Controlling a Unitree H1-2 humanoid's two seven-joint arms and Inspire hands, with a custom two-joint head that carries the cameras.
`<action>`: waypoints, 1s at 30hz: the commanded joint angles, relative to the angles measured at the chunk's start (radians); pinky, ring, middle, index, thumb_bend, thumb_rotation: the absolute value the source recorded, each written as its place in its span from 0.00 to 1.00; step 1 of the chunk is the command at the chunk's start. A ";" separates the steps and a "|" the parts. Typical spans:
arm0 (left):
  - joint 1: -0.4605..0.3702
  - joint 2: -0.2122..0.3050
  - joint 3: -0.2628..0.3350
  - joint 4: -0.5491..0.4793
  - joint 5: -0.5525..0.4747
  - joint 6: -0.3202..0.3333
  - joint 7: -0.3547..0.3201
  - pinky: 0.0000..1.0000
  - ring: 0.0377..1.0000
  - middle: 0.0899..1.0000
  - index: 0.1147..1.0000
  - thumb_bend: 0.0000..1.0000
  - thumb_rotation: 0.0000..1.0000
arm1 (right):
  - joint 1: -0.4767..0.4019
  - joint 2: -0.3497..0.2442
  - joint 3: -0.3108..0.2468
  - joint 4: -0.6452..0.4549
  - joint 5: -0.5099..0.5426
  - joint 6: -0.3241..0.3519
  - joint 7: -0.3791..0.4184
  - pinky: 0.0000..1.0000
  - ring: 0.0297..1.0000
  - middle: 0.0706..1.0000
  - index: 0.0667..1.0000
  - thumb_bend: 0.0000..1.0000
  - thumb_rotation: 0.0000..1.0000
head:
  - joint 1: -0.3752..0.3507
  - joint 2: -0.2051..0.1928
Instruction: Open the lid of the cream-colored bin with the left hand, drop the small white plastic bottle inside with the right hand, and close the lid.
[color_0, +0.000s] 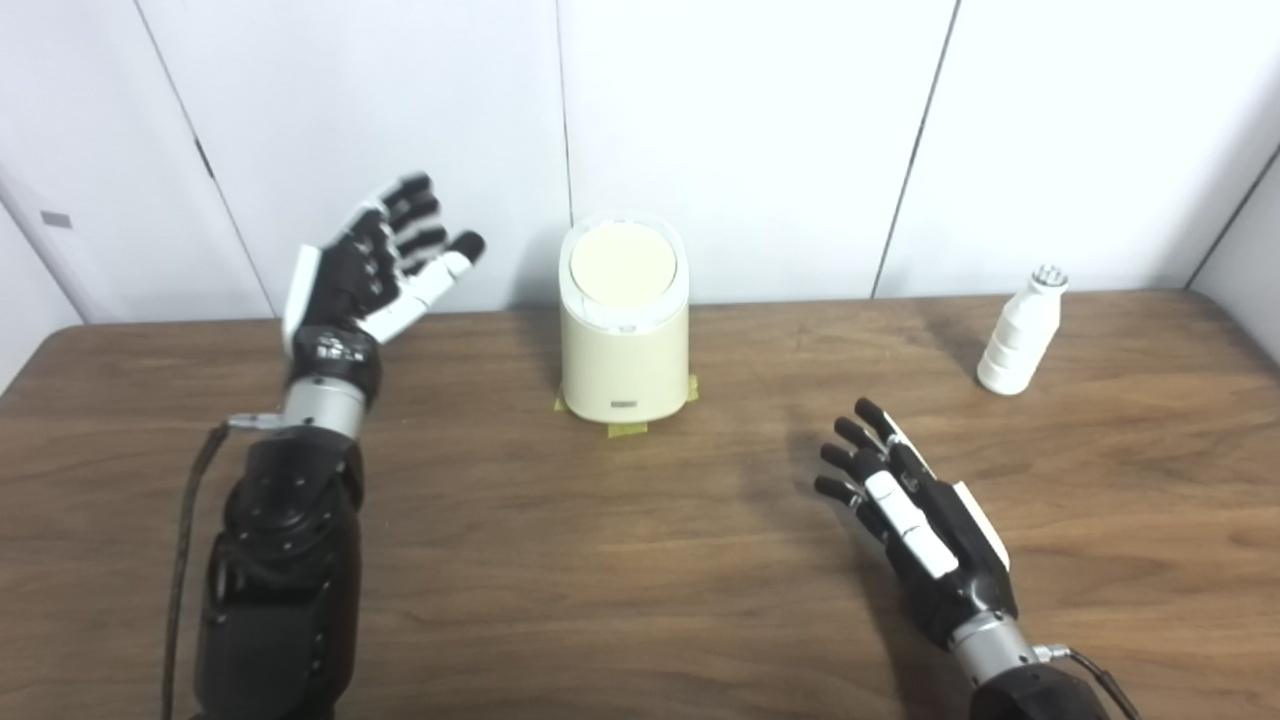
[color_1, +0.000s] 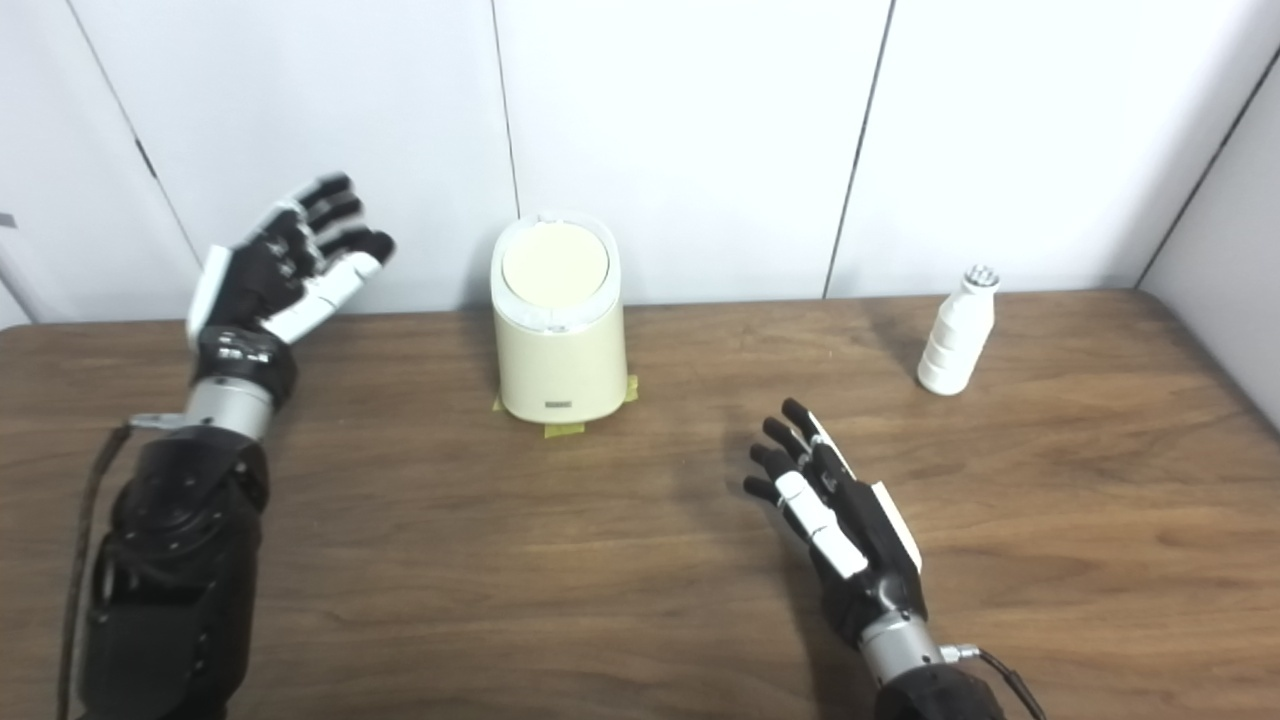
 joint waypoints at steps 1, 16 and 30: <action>-0.100 0.019 -0.025 0.022 0.051 -0.019 0.004 0.73 0.81 0.81 0.84 0.89 0.33 | -0.026 -0.001 -0.005 -0.016 0.013 -0.032 0.008 0.79 0.87 0.92 0.95 0.54 0.55 | 0.003 -0.001; -0.317 0.058 -0.178 0.369 0.245 -0.111 -0.013 0.66 0.80 0.86 0.87 0.92 0.22 | -0.037 -0.003 0.010 0.007 -0.055 -0.062 -0.001 0.73 0.85 0.90 0.92 0.60 0.43 | 0.008 -0.014; -0.450 0.041 -0.284 0.523 0.376 -0.066 -0.042 0.64 0.78 0.86 0.88 0.96 0.14 | -0.041 -0.001 0.013 0.017 -0.063 -0.083 0.014 0.72 0.86 0.91 0.90 0.67 0.27 | 0.001 -0.016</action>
